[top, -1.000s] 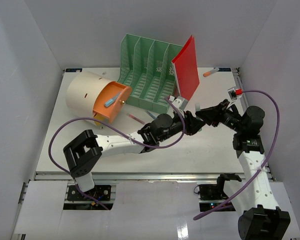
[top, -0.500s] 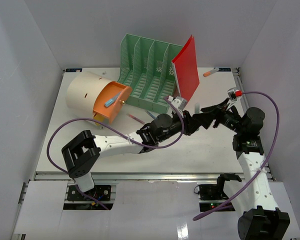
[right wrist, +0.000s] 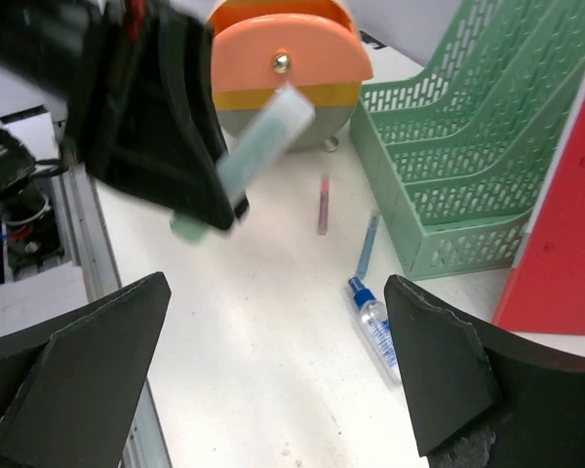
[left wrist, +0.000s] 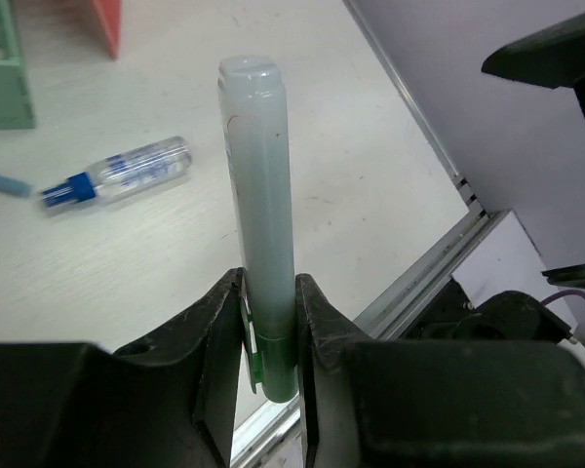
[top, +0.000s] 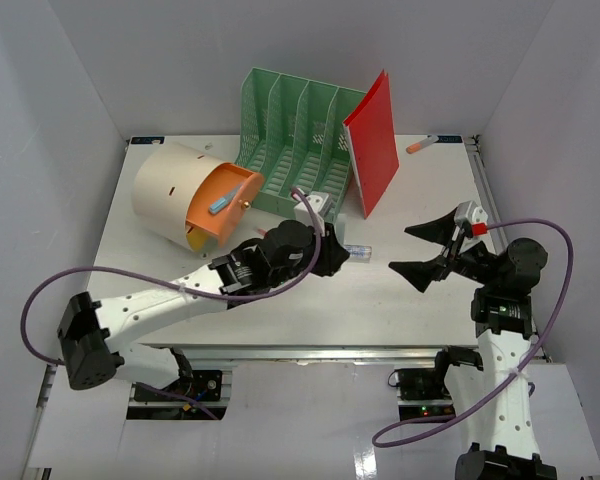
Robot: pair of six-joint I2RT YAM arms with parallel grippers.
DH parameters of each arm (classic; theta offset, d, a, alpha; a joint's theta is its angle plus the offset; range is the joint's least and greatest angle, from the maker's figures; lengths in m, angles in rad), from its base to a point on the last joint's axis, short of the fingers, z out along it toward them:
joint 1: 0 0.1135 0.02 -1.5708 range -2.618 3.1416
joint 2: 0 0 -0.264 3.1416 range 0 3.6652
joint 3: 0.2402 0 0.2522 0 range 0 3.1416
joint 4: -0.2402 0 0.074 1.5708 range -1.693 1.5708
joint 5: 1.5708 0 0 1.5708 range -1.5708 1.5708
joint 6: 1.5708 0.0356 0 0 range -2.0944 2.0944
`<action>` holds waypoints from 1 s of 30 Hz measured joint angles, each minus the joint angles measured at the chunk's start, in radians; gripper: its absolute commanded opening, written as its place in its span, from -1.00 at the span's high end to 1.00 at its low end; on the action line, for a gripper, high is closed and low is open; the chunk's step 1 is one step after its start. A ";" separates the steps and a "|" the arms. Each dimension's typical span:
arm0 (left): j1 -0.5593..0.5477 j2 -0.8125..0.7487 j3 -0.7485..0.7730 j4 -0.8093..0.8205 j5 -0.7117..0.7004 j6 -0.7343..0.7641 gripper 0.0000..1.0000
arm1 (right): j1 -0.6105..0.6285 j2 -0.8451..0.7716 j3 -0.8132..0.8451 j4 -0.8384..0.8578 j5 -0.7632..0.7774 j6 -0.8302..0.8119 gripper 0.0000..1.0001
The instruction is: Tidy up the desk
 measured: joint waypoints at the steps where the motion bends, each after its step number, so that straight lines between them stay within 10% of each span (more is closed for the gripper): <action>1: 0.003 -0.034 0.012 -0.065 -0.013 0.004 1.00 | -0.009 -0.010 -0.011 0.001 -0.021 -0.006 -0.95; 11: 0.158 -0.220 0.415 -0.747 -0.308 0.105 0.97 | -0.049 -0.025 -0.102 0.010 -0.092 -0.051 -0.93; 25: 0.507 0.012 0.459 -0.819 -0.445 0.475 0.87 | -0.080 -0.115 -0.167 0.030 -0.086 -0.074 -0.87; 30: 0.550 0.018 0.438 -0.767 -0.422 0.547 0.42 | -0.089 -0.124 -0.181 0.033 -0.086 -0.072 -0.86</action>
